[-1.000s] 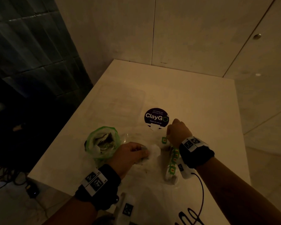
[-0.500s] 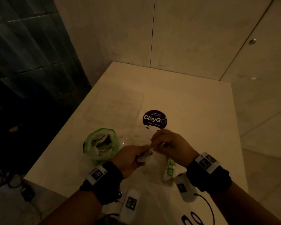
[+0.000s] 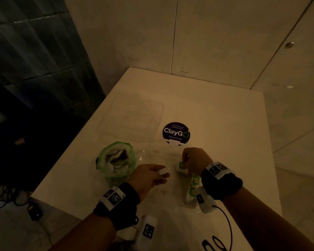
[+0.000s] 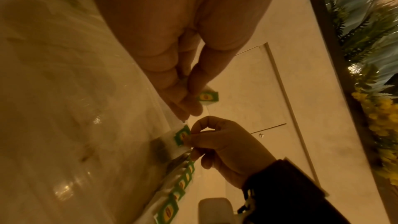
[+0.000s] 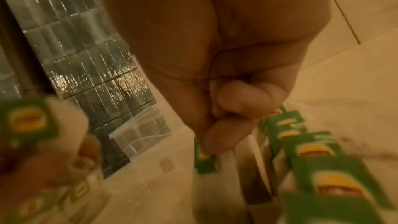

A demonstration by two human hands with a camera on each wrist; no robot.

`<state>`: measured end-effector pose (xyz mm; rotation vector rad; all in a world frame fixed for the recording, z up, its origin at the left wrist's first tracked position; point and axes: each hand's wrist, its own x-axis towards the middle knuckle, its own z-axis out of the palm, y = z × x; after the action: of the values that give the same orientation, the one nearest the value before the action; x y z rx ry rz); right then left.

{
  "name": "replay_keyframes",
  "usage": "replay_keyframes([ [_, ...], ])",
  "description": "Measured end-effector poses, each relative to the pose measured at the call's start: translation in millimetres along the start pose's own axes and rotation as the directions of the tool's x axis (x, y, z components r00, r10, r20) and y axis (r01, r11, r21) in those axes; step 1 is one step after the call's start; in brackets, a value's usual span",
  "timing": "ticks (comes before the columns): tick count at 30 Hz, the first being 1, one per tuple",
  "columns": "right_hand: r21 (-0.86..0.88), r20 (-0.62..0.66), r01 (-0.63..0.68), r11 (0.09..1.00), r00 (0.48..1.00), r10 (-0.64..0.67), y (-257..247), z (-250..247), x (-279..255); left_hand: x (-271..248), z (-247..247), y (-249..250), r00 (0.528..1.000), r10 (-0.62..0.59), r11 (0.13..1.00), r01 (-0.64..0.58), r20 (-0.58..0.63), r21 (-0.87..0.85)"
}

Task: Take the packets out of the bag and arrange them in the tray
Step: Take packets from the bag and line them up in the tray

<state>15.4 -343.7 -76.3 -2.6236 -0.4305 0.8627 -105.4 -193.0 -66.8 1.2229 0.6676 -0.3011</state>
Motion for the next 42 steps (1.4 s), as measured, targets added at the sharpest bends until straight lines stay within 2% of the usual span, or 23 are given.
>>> replay_keyframes([
  [5, -0.142, -0.099, -0.004, 0.990, 0.995, -0.010, -1.2, 1.0, -2.7, 1.6, -2.2, -3.5, 1.000, -0.002, 0.998, 0.003, 0.029, -0.062],
  [9, -0.182, -0.116, 0.001, 0.983, 0.993, -0.022, -2.6, -2.0, -8.0, 2.7, -0.2, -3.6, 1.000, 0.007, 0.996, -0.008, 0.017, 0.092],
  [11, -0.127, -0.177, 0.012, 0.992, 0.984, -0.034, 0.4, -8.7, -13.6, 2.9, 1.6, -1.9, 1.000, 0.013, 0.992, -0.016, 0.024, 0.123],
  [13, 0.015, -0.226, 0.087, 0.996, 0.971, -0.082, 3.8, -18.8, -24.1, 3.0, 3.3, -0.8, 0.998, 0.025, 0.987, -0.033, 0.050, 0.160],
  [14, 0.106, -0.221, 0.146, 0.984, 0.968, -0.120, 4.5, -24.1, -31.4, 2.8, 4.4, -0.2, 0.998, 0.034, 0.980, -0.044, 0.058, 0.192],
  [16, 0.246, -0.128, 0.234, 0.941, 0.970, -0.208, 2.2, -32.4, -48.1, 3.6, 7.0, 0.1, 0.996, 0.053, 0.962, -0.070, 0.073, 0.264],
  [18, 0.206, -0.020, 0.287, 0.936, 0.957, -0.289, -1.6, -32.4, -57.4, 4.5, 10.2, 0.4, 0.993, 0.069, 0.940, -0.097, 0.098, 0.327],
  [20, 0.120, 0.006, 0.310, 0.943, 0.950, -0.313, -3.7, -26.2, -58.3, 4.7, 12.9, 0.9, 0.987, 0.069, 0.917, -0.119, 0.143, 0.381],
  [23, 0.072, -0.045, 0.287, 0.955, 0.958, -0.285, -1.1, -21.2, -56.0, 4.1, 15.1, 0.9, 0.977, 0.057, 0.880, -0.145, 0.203, 0.452],
  [26, 0.040, -0.077, 0.215, 0.976, 0.974, -0.212, 6.5, -23.3, -49.5, 4.3, 12.8, 0.0, 0.985, 0.026, 0.842, -0.113, 0.170, 0.527],
  [29, -0.005, -0.029, 0.129, 0.992, 0.991, -0.129, 14.3, -20.0, -34.8, 4.5, 6.7, -2.6, 0.993, 0.019, 0.806, -0.082, 0.113, 0.586],
  [34, -0.124, 0.085, 0.098, 0.987, 0.993, -0.088, 11.7, -5.7, -18.7, -0.1, -1.9, -5.7, 0.996, 0.006, 0.790, -0.058, 0.087, 0.610],
  [42, -0.237, 0.015, 0.065, 0.969, 0.998, -0.063, 8.5, 1.0, -9.2, -8.3, -5.1, -7.0, 0.994, 0.021, 0.793, -0.080, 0.105, 0.604],
])
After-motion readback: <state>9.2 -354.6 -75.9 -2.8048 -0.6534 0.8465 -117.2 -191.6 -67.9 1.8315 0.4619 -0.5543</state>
